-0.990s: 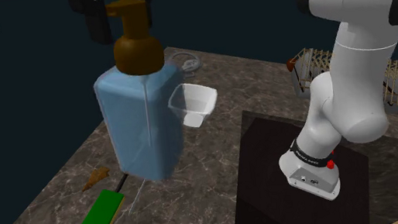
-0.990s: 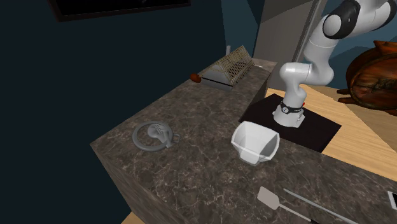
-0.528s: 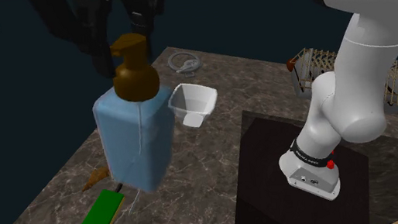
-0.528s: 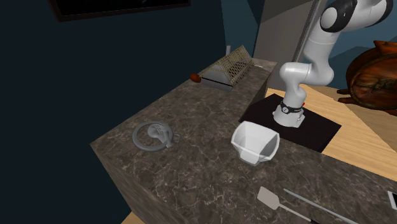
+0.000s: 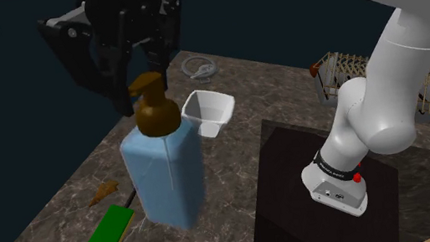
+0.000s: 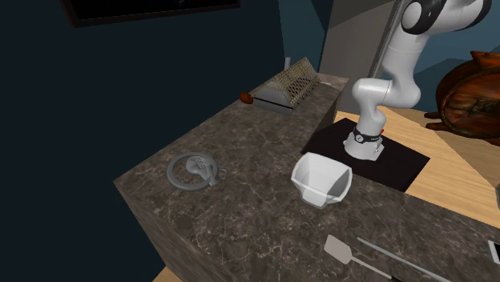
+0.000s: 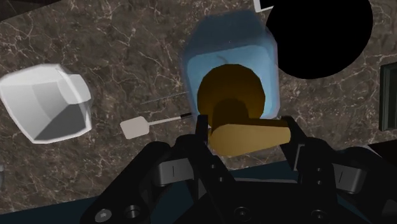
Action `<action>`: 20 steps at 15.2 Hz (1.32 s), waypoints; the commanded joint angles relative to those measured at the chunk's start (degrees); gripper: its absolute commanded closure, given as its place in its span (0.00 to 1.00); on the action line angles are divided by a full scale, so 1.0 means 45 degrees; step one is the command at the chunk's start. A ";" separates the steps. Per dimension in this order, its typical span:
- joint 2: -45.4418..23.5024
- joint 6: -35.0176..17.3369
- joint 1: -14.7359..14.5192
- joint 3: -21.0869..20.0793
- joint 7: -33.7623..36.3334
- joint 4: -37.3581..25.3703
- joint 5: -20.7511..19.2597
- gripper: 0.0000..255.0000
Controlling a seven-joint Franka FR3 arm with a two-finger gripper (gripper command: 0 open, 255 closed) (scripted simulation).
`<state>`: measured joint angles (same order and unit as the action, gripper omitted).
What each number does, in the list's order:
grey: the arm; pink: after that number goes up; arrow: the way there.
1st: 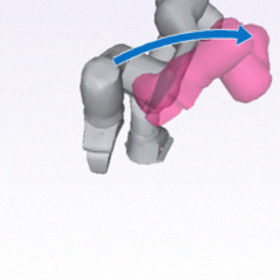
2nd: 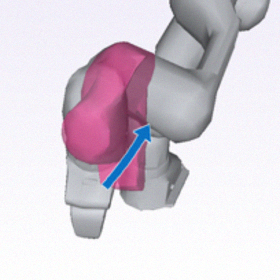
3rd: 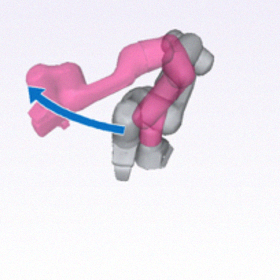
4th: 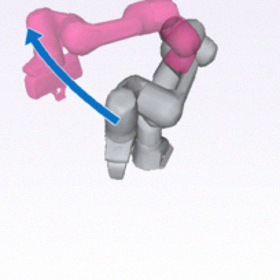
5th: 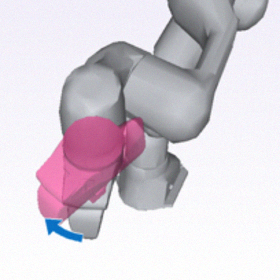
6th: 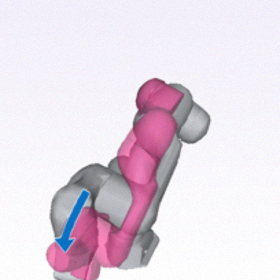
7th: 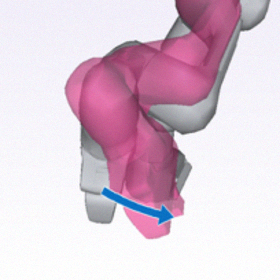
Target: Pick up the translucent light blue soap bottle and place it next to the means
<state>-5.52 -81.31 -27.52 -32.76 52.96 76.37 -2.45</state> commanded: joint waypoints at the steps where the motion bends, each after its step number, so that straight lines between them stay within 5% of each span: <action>1: 0.0265 -0.0516 0.0089 0.0040 -0.0072 0.0726 0.0148 1.00; 20: 0.1240 -0.4043 0.0339 0.0216 -0.0458 0.5080 0.0679 1.00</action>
<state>-0.13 -98.53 -26.02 -31.82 50.98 98.16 0.51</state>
